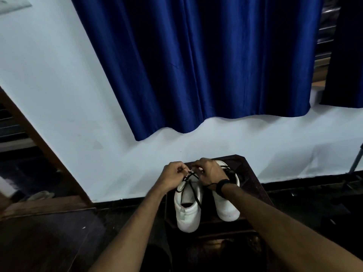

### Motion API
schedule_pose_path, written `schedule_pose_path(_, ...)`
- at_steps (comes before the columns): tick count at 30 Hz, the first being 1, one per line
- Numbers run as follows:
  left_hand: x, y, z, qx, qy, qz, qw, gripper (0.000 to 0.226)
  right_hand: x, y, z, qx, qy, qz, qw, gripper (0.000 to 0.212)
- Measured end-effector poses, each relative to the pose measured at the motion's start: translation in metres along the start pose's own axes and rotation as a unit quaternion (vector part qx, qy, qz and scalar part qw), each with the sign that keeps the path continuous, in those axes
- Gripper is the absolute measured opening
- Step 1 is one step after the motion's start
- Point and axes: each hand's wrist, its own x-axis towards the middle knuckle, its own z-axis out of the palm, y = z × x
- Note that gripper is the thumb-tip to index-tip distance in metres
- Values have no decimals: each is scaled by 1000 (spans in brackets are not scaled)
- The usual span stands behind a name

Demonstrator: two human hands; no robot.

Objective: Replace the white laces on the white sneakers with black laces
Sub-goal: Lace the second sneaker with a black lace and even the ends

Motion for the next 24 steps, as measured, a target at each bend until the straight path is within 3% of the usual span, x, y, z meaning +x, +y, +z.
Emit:
schedule_pose_path(2,-4,1,4,-19,16,2,1000,30,-3,-12,-6,67,-64,-2,996,23)
schedule_pose_path(5,-13,2,9,-39,48,-6,998,27,-13,-17,-17,56,-86,-8,995,26)
schedule_pose_path(9,-30,2,12,-64,-17,-1,998,32,-25,-11,-19,83,-26,-3,996,17)
schedule_pose_path(12,-37,-2,8,28,-99,68,992,45,-27,-12,-16,148,51,55,986,9)
schedule_pose_path(15,-36,-8,4,78,-126,91,985,44,-30,-25,-12,252,53,81,963,11)
schedule_pose_path(21,-44,-10,25,84,-22,195,977,13,-20,-69,-15,434,25,71,898,14)
schedule_pose_path(24,-52,-20,33,79,25,194,977,17,-18,-70,-24,460,44,93,882,13)
